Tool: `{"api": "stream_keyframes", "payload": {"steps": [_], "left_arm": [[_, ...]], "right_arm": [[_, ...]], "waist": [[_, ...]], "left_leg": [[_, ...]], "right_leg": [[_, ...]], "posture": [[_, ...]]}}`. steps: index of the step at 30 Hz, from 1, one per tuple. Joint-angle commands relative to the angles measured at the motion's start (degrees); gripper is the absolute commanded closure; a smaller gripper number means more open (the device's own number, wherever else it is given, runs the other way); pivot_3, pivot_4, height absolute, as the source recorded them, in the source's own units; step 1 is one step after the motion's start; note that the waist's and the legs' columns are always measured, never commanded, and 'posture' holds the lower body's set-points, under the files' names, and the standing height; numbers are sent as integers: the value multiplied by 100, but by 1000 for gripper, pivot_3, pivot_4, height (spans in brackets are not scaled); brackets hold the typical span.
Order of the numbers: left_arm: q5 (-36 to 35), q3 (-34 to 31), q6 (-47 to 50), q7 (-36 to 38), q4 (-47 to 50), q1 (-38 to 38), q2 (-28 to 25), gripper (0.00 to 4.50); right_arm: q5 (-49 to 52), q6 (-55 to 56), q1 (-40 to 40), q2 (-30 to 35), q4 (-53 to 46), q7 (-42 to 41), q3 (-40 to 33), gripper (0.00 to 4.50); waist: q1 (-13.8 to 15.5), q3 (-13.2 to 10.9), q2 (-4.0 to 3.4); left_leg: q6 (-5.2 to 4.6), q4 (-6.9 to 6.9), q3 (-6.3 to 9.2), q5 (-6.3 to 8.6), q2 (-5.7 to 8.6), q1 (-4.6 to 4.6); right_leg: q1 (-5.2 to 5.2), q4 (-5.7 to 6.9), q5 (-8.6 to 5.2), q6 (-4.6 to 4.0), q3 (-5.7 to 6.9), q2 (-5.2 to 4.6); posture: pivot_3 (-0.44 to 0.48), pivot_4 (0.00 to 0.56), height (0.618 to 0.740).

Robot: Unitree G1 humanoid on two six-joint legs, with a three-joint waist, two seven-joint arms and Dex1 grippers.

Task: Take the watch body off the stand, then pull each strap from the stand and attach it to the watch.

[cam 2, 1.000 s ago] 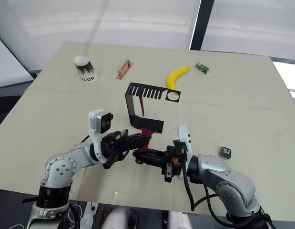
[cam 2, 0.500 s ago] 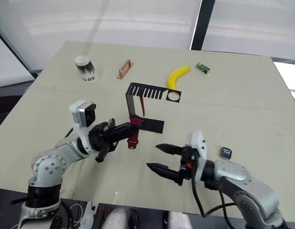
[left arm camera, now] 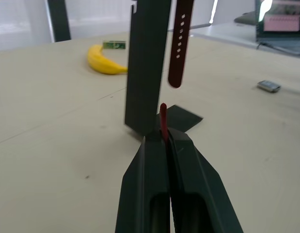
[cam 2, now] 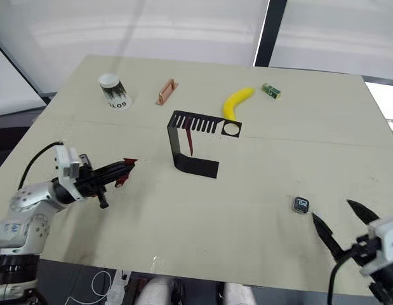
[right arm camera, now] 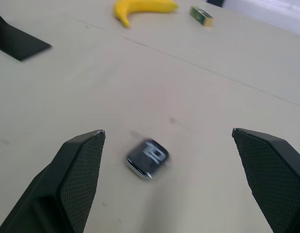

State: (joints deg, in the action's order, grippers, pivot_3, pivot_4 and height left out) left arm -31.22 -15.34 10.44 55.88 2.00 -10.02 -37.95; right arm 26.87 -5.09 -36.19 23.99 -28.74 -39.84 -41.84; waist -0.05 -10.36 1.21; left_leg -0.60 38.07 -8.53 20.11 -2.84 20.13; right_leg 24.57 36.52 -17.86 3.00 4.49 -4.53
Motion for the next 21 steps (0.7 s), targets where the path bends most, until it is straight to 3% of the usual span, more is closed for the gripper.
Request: {"api": "stream_keyframes", "payload": {"steps": [1,8,14,21], "left_arm": [[198,-408,-501,54,-263,262,-149,4500],[170,-313,-488,-95,-164,208,-49,4500],[-115,69,-39,-112,614,-26,148,4500],[-323,902,377,84,1423,-363,424,4500]], "right_arm": [[-223,861,-429,-226,868,-92,-632,53],[42,1080,-436,-380,1330,64,-612,53],[82,303,13,-796,56,990,280,53],[-641,-1642,750,-1183,-1387,2769,1818,53]], "waist": [[-3,-1,-2],[-40,-3,-11],[-37,2,-25],[-34,8,-37]], "left_leg": [[2,-2,0,2,-1,-1],[18,-3,0,17,1,-4],[28,-3,2,-3,-2,-6],[21,8,4,-17,1,-3]], "right_leg": [[1,0,-1,-2,0,0],[-3,-6,1,-9,-7,-14],[3,20,4,-17,-5,-13],[9,39,4,-17,-5,-9]], "posture": [[0,150,725],[0,150,725],[0,150,725],[0,150,725]]}}
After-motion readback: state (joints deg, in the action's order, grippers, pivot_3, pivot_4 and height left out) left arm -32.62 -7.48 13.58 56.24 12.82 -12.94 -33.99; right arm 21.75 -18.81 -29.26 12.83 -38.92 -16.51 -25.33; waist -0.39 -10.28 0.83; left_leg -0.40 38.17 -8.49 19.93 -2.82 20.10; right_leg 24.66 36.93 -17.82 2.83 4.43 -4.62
